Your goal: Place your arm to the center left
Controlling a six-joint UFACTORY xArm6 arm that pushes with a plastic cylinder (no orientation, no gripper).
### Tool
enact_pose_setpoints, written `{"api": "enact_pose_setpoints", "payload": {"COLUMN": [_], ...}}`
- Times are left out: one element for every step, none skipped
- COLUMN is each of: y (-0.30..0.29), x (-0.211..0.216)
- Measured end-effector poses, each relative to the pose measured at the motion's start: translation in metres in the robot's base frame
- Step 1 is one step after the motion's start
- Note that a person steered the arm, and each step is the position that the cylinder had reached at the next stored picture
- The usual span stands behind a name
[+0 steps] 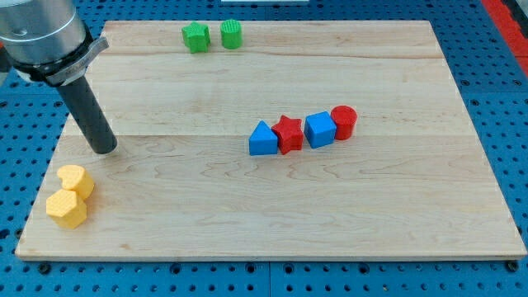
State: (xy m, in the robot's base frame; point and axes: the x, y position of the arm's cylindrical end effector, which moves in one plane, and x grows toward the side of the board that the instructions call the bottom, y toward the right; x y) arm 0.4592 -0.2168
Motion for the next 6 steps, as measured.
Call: {"api": "enact_pose_setpoints", "payload": {"y": [0.057,0.118,0.134,0.125,0.146,0.236], "x": [-0.037,-0.077,-0.099,-0.126,-0.119,-0.121]}}
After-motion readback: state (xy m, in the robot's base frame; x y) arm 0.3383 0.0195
